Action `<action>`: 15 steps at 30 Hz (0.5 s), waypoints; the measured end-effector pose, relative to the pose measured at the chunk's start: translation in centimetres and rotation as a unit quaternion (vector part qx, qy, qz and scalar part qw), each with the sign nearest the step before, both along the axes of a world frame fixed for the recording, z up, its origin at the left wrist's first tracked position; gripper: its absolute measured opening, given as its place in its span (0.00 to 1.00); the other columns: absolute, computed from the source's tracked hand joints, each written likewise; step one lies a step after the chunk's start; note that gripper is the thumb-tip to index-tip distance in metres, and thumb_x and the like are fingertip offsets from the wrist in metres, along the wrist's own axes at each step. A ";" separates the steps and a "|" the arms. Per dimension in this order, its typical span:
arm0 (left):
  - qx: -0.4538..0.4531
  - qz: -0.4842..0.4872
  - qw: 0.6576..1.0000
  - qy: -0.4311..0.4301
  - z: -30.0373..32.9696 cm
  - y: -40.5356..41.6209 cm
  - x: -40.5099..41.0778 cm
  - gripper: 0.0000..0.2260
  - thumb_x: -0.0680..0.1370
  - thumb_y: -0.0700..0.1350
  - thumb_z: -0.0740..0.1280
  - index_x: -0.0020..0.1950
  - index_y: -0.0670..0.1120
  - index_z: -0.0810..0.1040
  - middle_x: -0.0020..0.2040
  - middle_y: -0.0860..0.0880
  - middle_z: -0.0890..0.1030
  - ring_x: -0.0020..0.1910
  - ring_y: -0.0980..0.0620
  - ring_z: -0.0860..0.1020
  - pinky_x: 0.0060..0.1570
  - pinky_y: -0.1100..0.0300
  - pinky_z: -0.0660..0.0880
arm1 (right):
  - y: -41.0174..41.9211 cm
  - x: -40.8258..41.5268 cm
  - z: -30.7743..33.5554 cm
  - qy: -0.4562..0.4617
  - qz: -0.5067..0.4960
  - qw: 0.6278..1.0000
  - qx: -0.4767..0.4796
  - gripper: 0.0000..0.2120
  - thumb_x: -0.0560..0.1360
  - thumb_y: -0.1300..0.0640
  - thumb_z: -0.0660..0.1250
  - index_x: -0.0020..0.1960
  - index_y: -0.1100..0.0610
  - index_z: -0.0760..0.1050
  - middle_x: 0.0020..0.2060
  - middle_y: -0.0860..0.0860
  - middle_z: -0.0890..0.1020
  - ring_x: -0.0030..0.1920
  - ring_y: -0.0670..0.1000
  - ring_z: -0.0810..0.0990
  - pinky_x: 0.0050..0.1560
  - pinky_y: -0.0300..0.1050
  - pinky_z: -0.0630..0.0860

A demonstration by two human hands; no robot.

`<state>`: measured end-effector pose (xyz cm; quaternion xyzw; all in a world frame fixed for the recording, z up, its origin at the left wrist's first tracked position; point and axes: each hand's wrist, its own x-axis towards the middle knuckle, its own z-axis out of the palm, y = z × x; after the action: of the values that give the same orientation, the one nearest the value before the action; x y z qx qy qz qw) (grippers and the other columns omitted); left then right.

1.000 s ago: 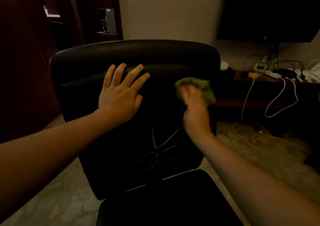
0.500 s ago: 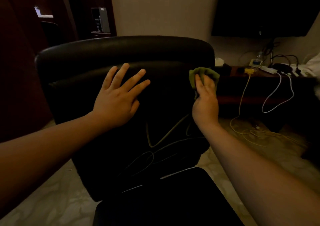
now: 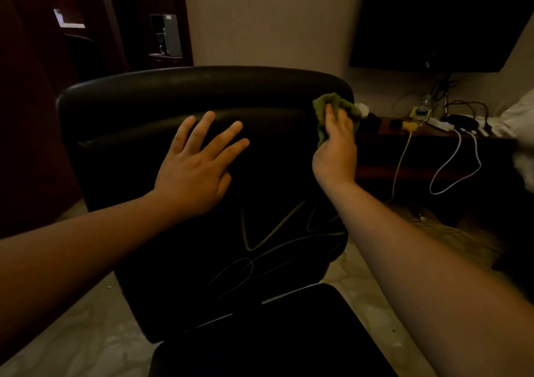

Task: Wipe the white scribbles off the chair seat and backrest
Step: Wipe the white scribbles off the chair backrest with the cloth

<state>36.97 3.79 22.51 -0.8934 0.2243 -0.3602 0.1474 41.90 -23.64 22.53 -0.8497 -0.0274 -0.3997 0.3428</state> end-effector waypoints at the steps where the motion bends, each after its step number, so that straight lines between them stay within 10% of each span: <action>1: 0.000 -0.002 1.000 0.001 0.0 -0.1 0.0 0.30 0.79 0.58 0.52 0.82 0.55 0.60 0.84 0.50 0.57 0.82 0.38 0.47 0.80 0.39 0.43 | -0.2 0.2 0.4 0.004 -0.015 1.000 0.020 0.30 0.79 0.70 0.55 0.79 0.54 0.59 0.80 0.52 0.58 0.80 0.52 0.52 0.79 0.51 0.52; 10: 0.000 0.005 1.000 0.003 0.0 0.2 -0.1 0.30 0.79 0.57 0.57 0.82 0.55 0.58 0.84 0.50 0.55 0.83 0.38 0.45 0.80 0.39 0.41 | -2.0 -1.0 -2.5 0.072 -0.082 0.990 0.092 0.33 0.79 0.70 0.55 0.80 0.49 0.57 0.80 0.49 0.57 0.78 0.54 0.59 0.73 0.42 0.56; 15: -0.001 0.008 1.000 0.001 -0.2 0.2 0.0 0.31 0.79 0.57 0.58 0.82 0.55 0.57 0.84 0.50 0.54 0.82 0.37 0.45 0.79 0.39 0.39 | -1.9 -6.4 -11.1 0.087 -0.037 0.995 0.011 0.36 0.78 0.72 0.56 0.81 0.48 0.53 0.81 0.50 0.53 0.79 0.53 0.53 0.76 0.56 0.62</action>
<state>36.95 3.97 22.26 -0.8955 0.2174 -0.3586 0.1494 35.49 -25.55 11.40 -0.8777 0.0384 -0.3370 0.3385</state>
